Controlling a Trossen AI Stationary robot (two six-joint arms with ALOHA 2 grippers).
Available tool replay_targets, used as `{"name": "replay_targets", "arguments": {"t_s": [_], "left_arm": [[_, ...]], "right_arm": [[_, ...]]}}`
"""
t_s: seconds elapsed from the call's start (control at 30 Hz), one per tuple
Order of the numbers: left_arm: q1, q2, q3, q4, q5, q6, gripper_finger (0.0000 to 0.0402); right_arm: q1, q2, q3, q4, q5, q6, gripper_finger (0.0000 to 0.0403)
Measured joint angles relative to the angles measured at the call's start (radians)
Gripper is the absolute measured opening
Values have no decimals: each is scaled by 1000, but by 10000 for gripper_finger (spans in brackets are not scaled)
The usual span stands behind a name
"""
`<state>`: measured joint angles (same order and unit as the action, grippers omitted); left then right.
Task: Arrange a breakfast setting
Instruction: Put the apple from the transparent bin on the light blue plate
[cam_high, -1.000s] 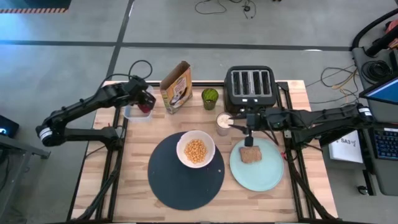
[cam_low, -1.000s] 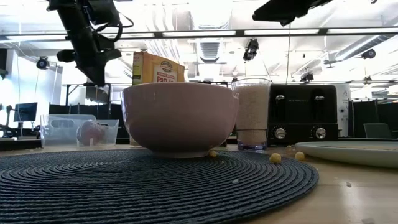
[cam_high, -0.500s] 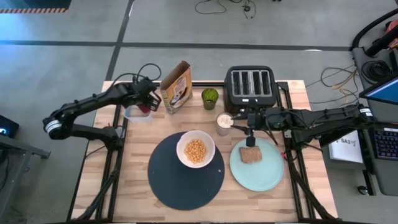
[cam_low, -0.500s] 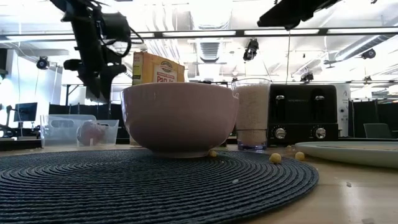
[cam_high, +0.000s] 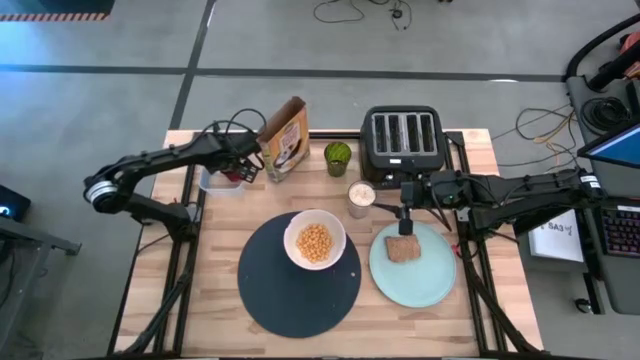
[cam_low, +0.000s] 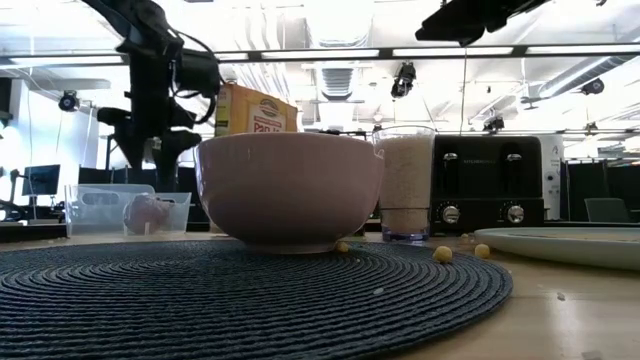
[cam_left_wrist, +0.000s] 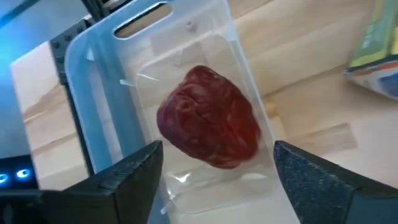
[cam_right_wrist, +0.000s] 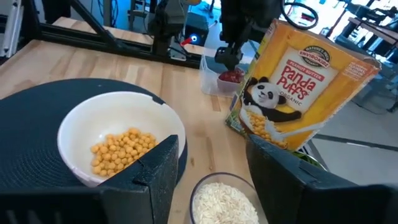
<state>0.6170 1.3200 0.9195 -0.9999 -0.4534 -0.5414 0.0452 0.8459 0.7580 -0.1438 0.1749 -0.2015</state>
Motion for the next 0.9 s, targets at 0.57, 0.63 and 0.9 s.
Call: {"name": "replay_targets", "arguments": {"t_s": [0.57,0.63,0.9], "left_arm": [[32,-114,0,-55,0,280,329],[44,-148,-1,-42,4,341,326],[122,-281,-41,97,328,589,309]], "right_arm": [[0,-1,-6,0,1,26,183],[0,0,-6,0,1,30,183],[0,0,-7,0,1,19,183]]}}
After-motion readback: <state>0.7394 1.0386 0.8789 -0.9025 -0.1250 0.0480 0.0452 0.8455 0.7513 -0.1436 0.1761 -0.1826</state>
